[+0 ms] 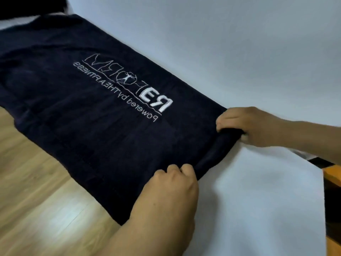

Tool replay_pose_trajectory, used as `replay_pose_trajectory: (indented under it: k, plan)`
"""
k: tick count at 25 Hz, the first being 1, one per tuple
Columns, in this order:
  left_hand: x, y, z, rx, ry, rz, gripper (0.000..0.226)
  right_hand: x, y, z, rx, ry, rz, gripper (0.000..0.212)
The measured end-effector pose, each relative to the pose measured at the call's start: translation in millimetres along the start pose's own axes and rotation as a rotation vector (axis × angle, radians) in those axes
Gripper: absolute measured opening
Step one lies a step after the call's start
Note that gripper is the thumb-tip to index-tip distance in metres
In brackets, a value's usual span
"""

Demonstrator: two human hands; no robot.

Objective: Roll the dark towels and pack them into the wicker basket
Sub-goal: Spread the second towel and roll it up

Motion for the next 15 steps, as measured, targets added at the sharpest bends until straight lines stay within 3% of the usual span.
replay_pose_trajectory:
  k: [4,7,9,11,13,15]
  plan:
    - [-57.5,1.7,-15.8,-0.092,-0.131,-0.388,0.014,35.6,-19.8,30.4,-0.295,0.397,0.513,0.031]
    - [-84.8,3.8,-25.6,-0.139,-0.205,-0.521,0.030,43.0,-20.2,54.9,-0.350,0.461,0.549,0.023]
    - [-93.1,-0.6,-33.1,-0.062,-0.280,-0.396,0.034,44.9,-20.0,66.5,-0.328,0.483,0.492,0.015]
    - [-79.7,-17.7,-34.7,0.134,-0.274,-0.014,0.038,45.4,-23.6,74.1,-0.263,0.495,0.445,0.009]
    - [-49.4,-29.9,-39.3,0.312,-0.225,0.162,0.028,46.9,-28.6,75.1,-0.160,0.497,0.358,0.015]
    - [-19.3,-20.1,-39.1,0.359,-0.150,0.288,0.026,47.5,-35.2,68.7,0.018,0.471,0.282,0.026]
Point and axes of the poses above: each hand's wrist, its own z-axis towards the middle knuckle, its own y-axis out of the palm, x = y × z, the point moved 10 cm from there along z, towards the middle knuckle, and after that the axes turned 15 degrees about z, right-handed, at the moved point
